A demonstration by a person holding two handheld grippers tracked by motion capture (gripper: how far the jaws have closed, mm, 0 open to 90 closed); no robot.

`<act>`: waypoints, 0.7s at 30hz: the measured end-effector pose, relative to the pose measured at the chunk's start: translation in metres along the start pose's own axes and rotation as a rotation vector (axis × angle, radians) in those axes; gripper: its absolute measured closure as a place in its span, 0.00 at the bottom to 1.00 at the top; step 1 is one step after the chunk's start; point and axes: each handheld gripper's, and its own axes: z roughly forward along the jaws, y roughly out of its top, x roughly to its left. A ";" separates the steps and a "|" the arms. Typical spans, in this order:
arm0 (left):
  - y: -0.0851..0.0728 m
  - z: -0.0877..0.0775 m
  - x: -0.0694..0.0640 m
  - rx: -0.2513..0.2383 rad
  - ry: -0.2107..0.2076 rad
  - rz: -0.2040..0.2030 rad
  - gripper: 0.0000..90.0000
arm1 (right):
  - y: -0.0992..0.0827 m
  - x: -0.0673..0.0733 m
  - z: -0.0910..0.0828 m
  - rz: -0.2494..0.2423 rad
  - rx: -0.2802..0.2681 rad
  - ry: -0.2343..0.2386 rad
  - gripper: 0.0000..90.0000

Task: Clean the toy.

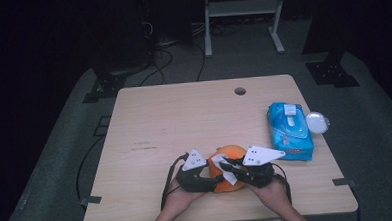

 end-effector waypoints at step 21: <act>0.003 -0.007 -0.003 -0.026 0.078 0.076 0.47 | 0.002 -0.017 -0.008 0.035 -0.024 -0.045 0.90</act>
